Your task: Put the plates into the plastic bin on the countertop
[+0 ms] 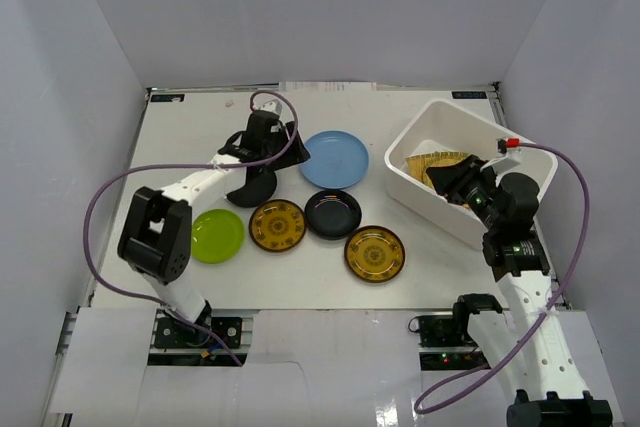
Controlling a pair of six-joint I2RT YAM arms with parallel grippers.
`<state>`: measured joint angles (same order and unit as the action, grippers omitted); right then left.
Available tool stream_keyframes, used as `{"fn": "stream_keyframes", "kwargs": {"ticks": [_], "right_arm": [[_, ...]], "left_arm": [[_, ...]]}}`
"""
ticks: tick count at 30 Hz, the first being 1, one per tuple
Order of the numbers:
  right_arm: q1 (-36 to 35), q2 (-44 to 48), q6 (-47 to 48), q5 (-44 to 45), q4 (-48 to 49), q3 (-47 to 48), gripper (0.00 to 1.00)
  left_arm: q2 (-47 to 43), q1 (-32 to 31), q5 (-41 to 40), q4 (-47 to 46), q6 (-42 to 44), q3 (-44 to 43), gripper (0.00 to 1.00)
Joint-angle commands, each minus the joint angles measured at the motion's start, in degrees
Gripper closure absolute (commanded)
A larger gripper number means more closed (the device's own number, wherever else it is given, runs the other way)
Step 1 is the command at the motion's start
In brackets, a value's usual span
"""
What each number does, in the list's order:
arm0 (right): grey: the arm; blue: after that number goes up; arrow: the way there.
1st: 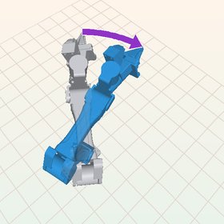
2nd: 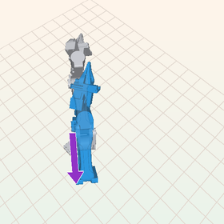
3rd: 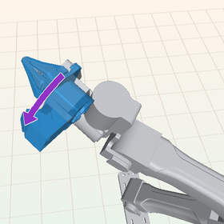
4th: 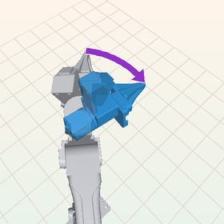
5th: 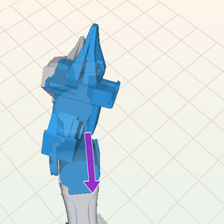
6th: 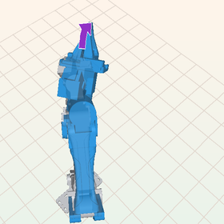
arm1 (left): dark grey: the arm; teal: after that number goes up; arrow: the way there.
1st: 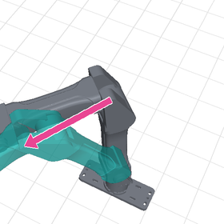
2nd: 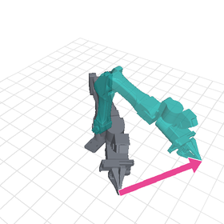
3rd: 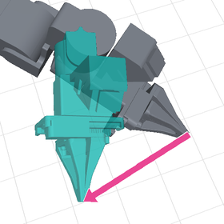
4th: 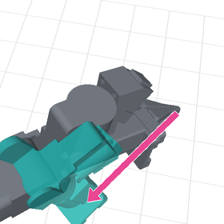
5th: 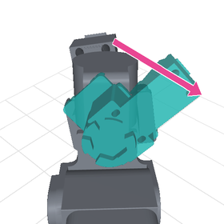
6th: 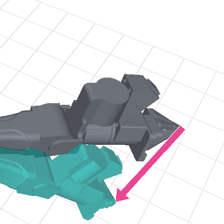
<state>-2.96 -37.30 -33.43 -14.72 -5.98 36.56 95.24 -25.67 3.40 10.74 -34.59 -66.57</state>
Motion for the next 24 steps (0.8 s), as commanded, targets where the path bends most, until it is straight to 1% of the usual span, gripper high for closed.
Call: {"fn": "stream_keyframes", "kwargs": {"ticks": [1, 3, 8, 11, 12, 13, 14, 18, 19, 20, 22, 23, 24], "right_arm": [[-4.6, 2.0, 2.3, -2.9, 1.1, -0.4, 0.68], [-6.2, 3.0, 2.7, -4.3, 1.5, -1.1, 0.7], [-7.6, 5.7, 3.5, -5.8, 0.4, -2.7, 0.68], [-7.8, 6.3, 3.8, -6.3, -0.1, -3.5, 0.67], [-7.8, 6.4, 3.9, -6.4, -0.3, -3.8, 0.66], [-7.9, 6.5, 4.0, -6.5, -0.5, -3.9, 0.66], [-7.9, 6.6, 4.1, -6.5, -0.6, -3.9, 0.66], [-8.0, 7.2, 4.6, -7.0, -1.7, -3.8, 0.65], [-8.0, 7.2, 4.8, -6.9, -1.9, -3.6, 0.65], [-8.1, 7.2, 5.0, -6.9, -2.3, -3.5, 0.65], [-8.1, 7.2, 5.3, -6.9, -3.5, -3.1, 0.64], [-8.1, 7.2, 5.4, -6.8, -3.9, -2.9, 0.63], [-8.1, 7.5, 5.7, -6.8, -5.0, -2.5, 0.61]], "left_arm": [[5.2, -0.1, -6.0, 3.5, 2.9, -6.3, 0.3], [9.8, -0.1, -6.1, 4.5, 3.9, -10.1, 0.33], [16.3, -0.2, -5.9, 5.0, 4.4, -15.6, 0.42], [20.8, -0.1, -6.4, 6.8, 5.2, -19.9, 0.53], [21.9, -0.1, -6.8, 8.0, 5.2, -20.9, 0.6], [23.7, -0.1, -7.1, 8.3, 5.4, -22.3, 0.62], [24.5, -0.1, -7.4, 8.7, 5.6, -22.8, 0.62], [27.0, -0.1, -9.4, 9.6, 6.1, -24.6, 0.78], [27.2, -0.1, -9.5, 9.6, 6.1, -24.6, 0.84], [27.3, -0.2, -9.6, 9.6, 6.1, -24.5, 0.86], [27.3, -0.1, -9.7, 9.6, 6.1, -24.2, 0.87], [27.3, -0.1, -9.8, 9.6, 6.2, -24.1, 0.96], [27.4, -0.1, -10.0, 9.6, 6.6, -23.9, 1.0]]}}
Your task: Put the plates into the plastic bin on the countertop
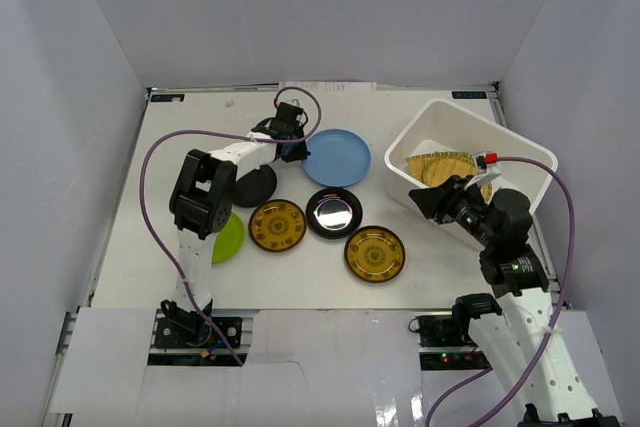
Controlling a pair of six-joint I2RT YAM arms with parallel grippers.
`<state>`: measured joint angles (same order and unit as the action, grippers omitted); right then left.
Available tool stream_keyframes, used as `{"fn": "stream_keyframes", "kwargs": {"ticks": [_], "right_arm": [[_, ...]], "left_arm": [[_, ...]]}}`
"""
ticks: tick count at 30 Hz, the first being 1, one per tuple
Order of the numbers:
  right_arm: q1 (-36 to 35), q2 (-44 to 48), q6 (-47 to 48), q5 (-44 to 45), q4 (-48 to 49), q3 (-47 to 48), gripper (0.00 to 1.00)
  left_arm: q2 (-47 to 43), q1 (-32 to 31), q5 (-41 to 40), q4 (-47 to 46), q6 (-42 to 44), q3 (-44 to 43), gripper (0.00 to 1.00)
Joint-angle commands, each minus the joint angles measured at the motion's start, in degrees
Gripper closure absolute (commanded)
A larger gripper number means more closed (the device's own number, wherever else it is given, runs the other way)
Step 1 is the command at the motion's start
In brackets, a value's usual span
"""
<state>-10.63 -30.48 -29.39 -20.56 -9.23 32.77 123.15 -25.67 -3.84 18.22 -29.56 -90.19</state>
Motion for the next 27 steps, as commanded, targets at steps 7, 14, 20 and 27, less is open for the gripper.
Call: {"fn": "stream_keyframes", "kwargs": {"ticks": [7, 14, 20, 27], "right_arm": [[-0.4, 2.4, 7.8, 2.5, -10.4, 6.8, 0.43], [-0.4, 1.4, 9.5, 0.0, -11.6, 8.5, 0.21], [-0.4, -1.8, 7.3, -4.1, -7.1, 9.3, 0.04], [-1.0, -11.2, 3.3, -6.6, -0.4, 11.7, 0.05]], "left_arm": [[-7.6, 1.2, -2.5, 0.6, 1.6, 1.4, 1.0], [-20.3, 2.5, 3.0, -1.2, 0.2, 3.9, 1.0], [-34.5, 2.4, 9.2, -6.6, -2.3, 16.8, 1.0], [-46.2, -2.4, 18.0, -12.4, -5.9, 30.9, 1.0]]}}
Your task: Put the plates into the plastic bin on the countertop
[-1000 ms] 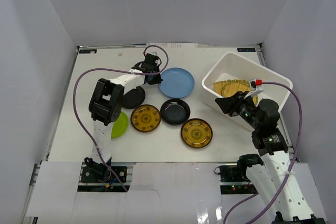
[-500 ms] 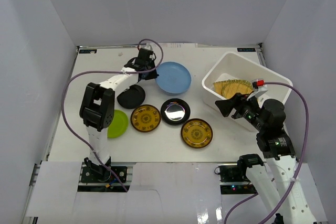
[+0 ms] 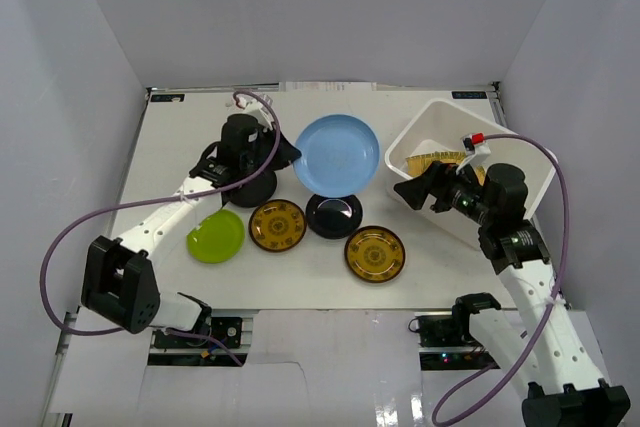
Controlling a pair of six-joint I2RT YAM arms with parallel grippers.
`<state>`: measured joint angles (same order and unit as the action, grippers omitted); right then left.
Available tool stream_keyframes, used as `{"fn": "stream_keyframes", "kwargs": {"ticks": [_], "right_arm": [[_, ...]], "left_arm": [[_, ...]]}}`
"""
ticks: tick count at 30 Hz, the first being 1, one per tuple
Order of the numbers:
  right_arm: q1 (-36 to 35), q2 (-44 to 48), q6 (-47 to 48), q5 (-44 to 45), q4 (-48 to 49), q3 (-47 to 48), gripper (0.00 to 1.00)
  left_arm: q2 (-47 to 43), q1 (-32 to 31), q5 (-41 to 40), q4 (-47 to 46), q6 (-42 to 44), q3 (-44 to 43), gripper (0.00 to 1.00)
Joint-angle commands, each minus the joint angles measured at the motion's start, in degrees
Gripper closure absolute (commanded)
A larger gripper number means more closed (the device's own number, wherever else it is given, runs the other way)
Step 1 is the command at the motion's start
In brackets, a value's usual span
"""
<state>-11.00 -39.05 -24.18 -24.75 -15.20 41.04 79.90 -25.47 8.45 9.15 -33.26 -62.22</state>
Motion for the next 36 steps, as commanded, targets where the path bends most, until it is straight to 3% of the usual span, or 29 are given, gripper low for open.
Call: {"fn": "stream_keyframes", "kwargs": {"ticks": [1, 6, 8, 12, 15, 16, 18, 20, 21, 24, 27, 29, 33, 36], "right_arm": [[-1.0, -4.0, -2.1, -2.1, 6.3, 3.6, 0.05], [-3.0, -8.7, -3.4, 0.7, 9.3, 4.9, 0.0], [-4.3, -10.2, -3.5, 1.2, 9.3, 5.4, 0.06], [-11.3, -13.1, -2.0, 10.7, 6.9, 6.9, 0.16], [-14.6, -14.7, -1.5, 15.4, 5.6, 8.1, 0.45], [-15.3, -14.9, -1.6, 16.5, 5.6, 8.6, 0.64], [-16.4, -14.2, -2.2, 20.0, 6.2, 8.9, 0.86], [-16.5, -13.9, -2.3, 21.9, 6.2, 10.0, 0.92], [-16.5, -13.9, -2.2, 24.1, 6.0, 10.6, 0.92], [-16.4, -14.7, -0.2, 31.2, 4.2, 14.2, 0.92], [-14.3, -14.8, 2.5, 41.4, 4.0, 16.8, 0.92], [-11.0, -14.9, 3.4, 43.9, 4.0, 17.6, 0.92], [7.2, -15.6, 0.9, 36.7, 4.3, 17.6, 0.92], [15.1, -17.5, -0.4, 35.6, 4.4, 14.4, 0.92]], "left_arm": [[-3.8, -3.2, 6.3, -3.3, -2.2, 3.6, 1.0], [-8.5, -5.5, 6.8, -3.3, -2.4, 6.8, 1.0], [-9.1, -6.5, 7.4, -3.3, -2.3, 6.7, 1.0], [-9.8, -7.7, 7.9, -3.3, -2.2, 6.4, 1.0], [-10.5, -8.5, 8.9, -3.1, -1.6, 5.8, 1.0], [-10.8, -8.6, 8.9, -2.7, -1.4, 5.5, 1.0], [-12.0, -9.0, 6.2, 0.2, -0.2, 4.1, 1.0], [-13.2, -9.3, 3.0, 2.7, 0.7, 3.4, 0.86], [-14.5, -9.3, 2.5, 3.5, 1.3, 3.1, 0.6], [-17.1, -9.4, -0.1, 7.4, 4.3, 1.5, 0.17], [-22.1, -9.4, -4.0, 11.7, 7.9, 1.5, 0.07], [-26.4, -9.4, -5.8, 13.9, 10.0, 3.8, 0.06], [-33.7, -9.3, -11.3, 16.3, 12.9, 10.4, 0.05], [-38.8, -9.3, -16.3, 16.5, 13.6, 15.9, 0.05]]}}
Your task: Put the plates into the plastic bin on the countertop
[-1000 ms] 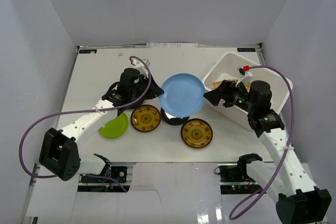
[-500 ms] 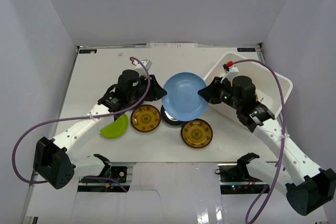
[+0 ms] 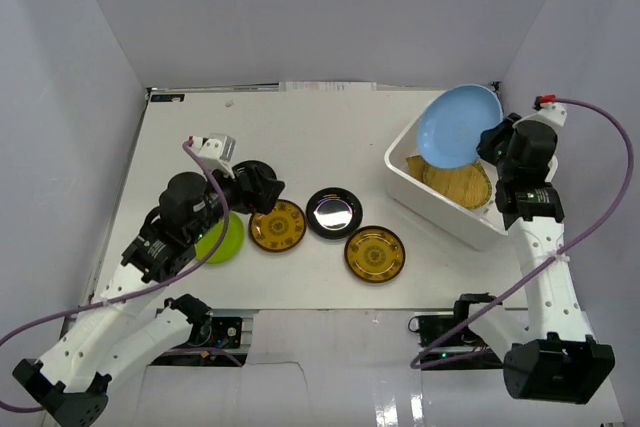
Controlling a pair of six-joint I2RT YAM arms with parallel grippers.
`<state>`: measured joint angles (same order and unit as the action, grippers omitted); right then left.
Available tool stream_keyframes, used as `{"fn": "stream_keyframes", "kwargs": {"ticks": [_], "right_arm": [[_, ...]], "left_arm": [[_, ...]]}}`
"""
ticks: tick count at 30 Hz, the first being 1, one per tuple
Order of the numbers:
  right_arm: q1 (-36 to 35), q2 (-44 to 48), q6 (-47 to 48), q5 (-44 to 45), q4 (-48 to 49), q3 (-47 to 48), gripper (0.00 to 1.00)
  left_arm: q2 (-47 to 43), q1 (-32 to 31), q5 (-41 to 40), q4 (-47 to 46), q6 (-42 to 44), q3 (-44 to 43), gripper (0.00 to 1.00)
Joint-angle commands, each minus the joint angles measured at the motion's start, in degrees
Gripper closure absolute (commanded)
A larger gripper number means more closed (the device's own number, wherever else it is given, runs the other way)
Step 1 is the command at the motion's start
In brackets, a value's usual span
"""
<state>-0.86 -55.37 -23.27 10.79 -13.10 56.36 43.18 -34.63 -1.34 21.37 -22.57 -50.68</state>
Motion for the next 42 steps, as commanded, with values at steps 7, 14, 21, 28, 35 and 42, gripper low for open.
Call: {"fn": "stream_keyframes", "kwargs": {"ticks": [7, 14, 21, 28, 35, 42], "right_arm": [[8.3, -5.1, -6.1, -2.1, 4.9, -9.7, 0.92], [8.8, -2.0, -5.6, -4.4, 4.0, -10.2, 0.18], [1.8, 4.1, -4.4, -17.6, -0.1, -8.0, 0.13], [-27.2, 23.8, -16.4, -9.1, -6.0, -24.8, 0.29], [-29.6, 34.9, -21.6, -7.4, -13.1, -40.1, 0.31], [-29.6, 32.7, -24.2, -8.1, -7.4, -47.9, 0.31]], "left_arm": [[-4.2, -0.2, -9.2, 3.9, 3.7, 6.9, 0.05], [-2.6, -0.2, -10.6, 4.9, 3.1, 6.6, 0.05], [-0.3, -0.2, -7.0, 5.3, -0.1, 6.9, 0.06], [-7.2, -0.2, -2.4, 7.3, -20.4, 18.4, 0.06], [-10.3, -0.2, -9.9, 13.7, -34.5, 24.5, 0.07], [-9.1, -0.3, -12.5, 14.7, -38.0, 26.3, 0.09]]}}
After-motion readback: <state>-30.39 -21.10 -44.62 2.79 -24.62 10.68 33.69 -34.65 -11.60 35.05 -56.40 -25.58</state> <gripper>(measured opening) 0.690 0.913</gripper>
